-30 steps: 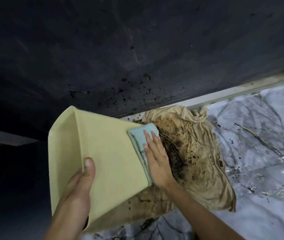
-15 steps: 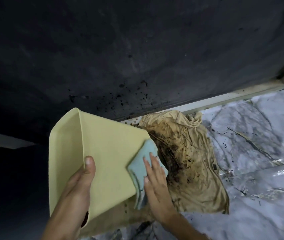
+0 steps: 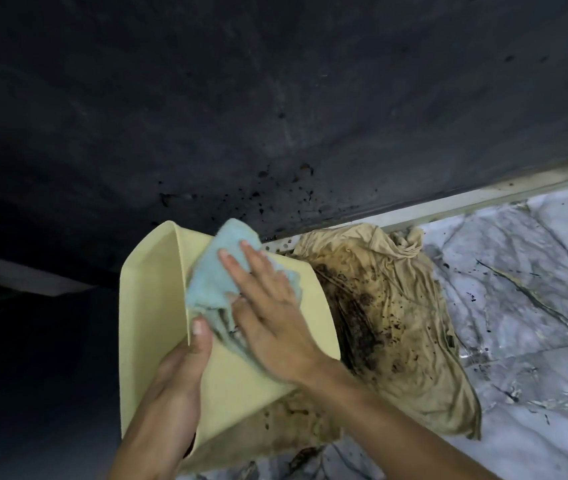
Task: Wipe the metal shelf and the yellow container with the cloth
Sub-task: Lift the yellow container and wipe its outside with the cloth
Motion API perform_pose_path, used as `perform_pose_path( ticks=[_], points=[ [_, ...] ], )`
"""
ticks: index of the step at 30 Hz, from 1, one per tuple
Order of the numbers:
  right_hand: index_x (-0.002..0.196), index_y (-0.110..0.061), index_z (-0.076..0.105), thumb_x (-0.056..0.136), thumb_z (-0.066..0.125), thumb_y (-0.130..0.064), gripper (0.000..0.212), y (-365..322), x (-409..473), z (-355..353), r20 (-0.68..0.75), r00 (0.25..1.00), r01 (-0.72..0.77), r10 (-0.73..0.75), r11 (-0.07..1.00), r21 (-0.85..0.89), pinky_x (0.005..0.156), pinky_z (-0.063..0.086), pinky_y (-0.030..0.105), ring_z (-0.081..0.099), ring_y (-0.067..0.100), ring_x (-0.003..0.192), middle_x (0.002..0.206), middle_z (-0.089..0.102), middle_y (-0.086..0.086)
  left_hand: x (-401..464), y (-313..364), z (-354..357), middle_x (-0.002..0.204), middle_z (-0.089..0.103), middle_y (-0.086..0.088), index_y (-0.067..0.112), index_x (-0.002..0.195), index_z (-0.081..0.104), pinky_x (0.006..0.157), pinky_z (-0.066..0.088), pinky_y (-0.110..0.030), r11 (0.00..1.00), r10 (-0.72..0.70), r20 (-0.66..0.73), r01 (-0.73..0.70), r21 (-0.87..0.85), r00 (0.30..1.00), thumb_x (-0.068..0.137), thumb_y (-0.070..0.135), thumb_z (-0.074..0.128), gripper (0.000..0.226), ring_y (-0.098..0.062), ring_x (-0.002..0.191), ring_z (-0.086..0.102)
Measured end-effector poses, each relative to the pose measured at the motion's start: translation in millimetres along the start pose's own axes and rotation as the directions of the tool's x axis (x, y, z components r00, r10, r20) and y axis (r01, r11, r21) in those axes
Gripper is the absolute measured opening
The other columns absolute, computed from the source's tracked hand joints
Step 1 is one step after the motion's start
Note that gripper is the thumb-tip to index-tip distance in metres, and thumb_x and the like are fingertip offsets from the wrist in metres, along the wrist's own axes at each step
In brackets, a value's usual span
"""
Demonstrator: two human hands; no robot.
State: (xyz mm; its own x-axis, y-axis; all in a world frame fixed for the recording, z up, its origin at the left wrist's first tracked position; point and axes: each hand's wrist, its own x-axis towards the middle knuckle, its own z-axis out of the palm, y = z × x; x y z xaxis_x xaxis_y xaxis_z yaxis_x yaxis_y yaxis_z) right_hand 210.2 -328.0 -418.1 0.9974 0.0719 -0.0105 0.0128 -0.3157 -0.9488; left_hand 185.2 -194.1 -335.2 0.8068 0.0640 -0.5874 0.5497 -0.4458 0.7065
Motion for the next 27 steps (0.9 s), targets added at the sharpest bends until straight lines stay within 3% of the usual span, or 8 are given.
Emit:
perform_pose_path(
  ticks=[4,8,12,14,16,22,25,27],
  points=[
    [0.131,-0.074,0.013,0.088,0.017,-0.069,0.044,70.4,12.2,-12.7,-0.074,0.967,-0.239,0.243,0.969,0.065,0.123,0.004,0.045,-0.001,0.002,0.150,0.164,0.009,-0.017,-1.9,-2.7,3.7,0.154,0.058,-0.001,0.028,0.142,0.059,0.115,0.039,-0.043,0.999,-0.017,-0.019,0.018,0.039,1.000,0.052,0.108,0.035,0.122,-0.027,0.146,0.050],
    [0.135,-0.063,0.010,0.103,0.021,-0.052,0.036,76.8,5.1,-17.4,-0.106,0.893,-0.421,0.438,0.895,0.150,0.123,0.000,0.047,-0.006,0.004,0.150,0.166,0.004,-0.013,-16.1,25.3,18.4,0.112,0.063,0.030,0.048,0.093,0.061,0.104,0.036,-0.033,0.996,-0.070,-0.002,0.070,0.048,0.998,0.059,0.095,0.035,0.064,-0.013,0.121,0.055],
    [0.138,-0.065,-0.002,0.104,0.014,-0.048,0.041,-1.7,-28.2,-4.7,-0.019,0.991,-0.127,0.130,0.987,0.102,0.118,-0.020,0.035,-0.028,-0.005,0.142,0.160,-0.016,-0.028,-24.0,35.1,19.9,0.123,0.063,0.030,0.050,0.101,0.069,0.115,0.035,-0.033,0.997,-0.037,0.024,0.036,0.063,0.999,0.062,0.095,0.043,0.065,-0.001,0.125,0.053],
    [0.144,-0.062,0.000,0.105,0.019,-0.039,0.049,-22.3,-36.5,-0.7,-0.035,0.999,0.025,-0.022,0.995,0.093,0.116,-0.018,0.033,-0.027,-0.004,0.144,0.162,-0.014,-0.027,-22.6,30.1,17.2,0.134,0.067,0.029,0.052,0.124,0.070,0.116,0.038,-0.034,0.995,0.018,0.047,-0.022,0.094,0.999,0.062,0.102,0.044,0.084,0.002,0.128,0.058],
    [0.147,-0.059,0.007,0.103,0.022,-0.038,0.051,-8.8,-35.2,1.1,-0.143,0.988,0.064,-0.053,0.995,0.076,0.119,-0.009,0.039,-0.016,0.001,0.149,0.164,-0.004,-0.023,-20.9,35.2,18.0,0.128,0.074,0.026,0.048,0.130,0.069,0.107,0.042,-0.026,0.999,0.014,0.103,-0.019,0.047,0.995,0.075,0.086,0.054,0.069,0.003,0.121,0.066],
    [0.141,-0.054,0.015,0.092,0.016,-0.062,0.049,75.6,-29.8,-9.5,-0.248,0.934,-0.206,0.258,0.954,0.217,0.123,0.007,0.049,0.004,0.006,0.151,0.156,0.012,-0.027,3.9,65.1,17.7,0.113,0.085,0.002,0.030,0.126,0.071,0.103,0.056,-0.059,0.986,-0.138,0.327,0.161,-0.044,0.935,0.071,0.051,0.073,0.060,-0.025,0.108,0.077],
    [0.140,-0.048,0.026,0.091,0.030,-0.073,0.055,91.3,-34.7,-21.0,-0.156,0.938,-0.205,0.310,0.857,0.473,0.124,0.009,0.045,0.012,0.011,0.152,0.160,0.021,-0.014,21.4,101.5,25.0,0.141,0.070,-0.014,0.021,0.148,0.055,0.081,0.062,-0.065,0.984,-0.169,0.357,0.175,0.016,0.919,0.086,0.051,0.069,0.071,-0.043,0.119,0.069],
    [0.141,-0.041,0.028,0.103,0.034,-0.047,0.039,92.5,-42.2,-26.1,-0.140,0.936,-0.189,0.322,0.799,0.571,0.123,0.013,0.038,0.018,0.007,0.149,0.163,0.020,-0.006,45.6,123.5,26.4,0.158,0.052,-0.019,0.011,0.159,0.039,0.072,0.058,-0.066,0.961,-0.242,0.249,0.268,-0.074,0.938,0.099,0.051,0.055,0.074,-0.049,0.128,0.058]
  ],
)
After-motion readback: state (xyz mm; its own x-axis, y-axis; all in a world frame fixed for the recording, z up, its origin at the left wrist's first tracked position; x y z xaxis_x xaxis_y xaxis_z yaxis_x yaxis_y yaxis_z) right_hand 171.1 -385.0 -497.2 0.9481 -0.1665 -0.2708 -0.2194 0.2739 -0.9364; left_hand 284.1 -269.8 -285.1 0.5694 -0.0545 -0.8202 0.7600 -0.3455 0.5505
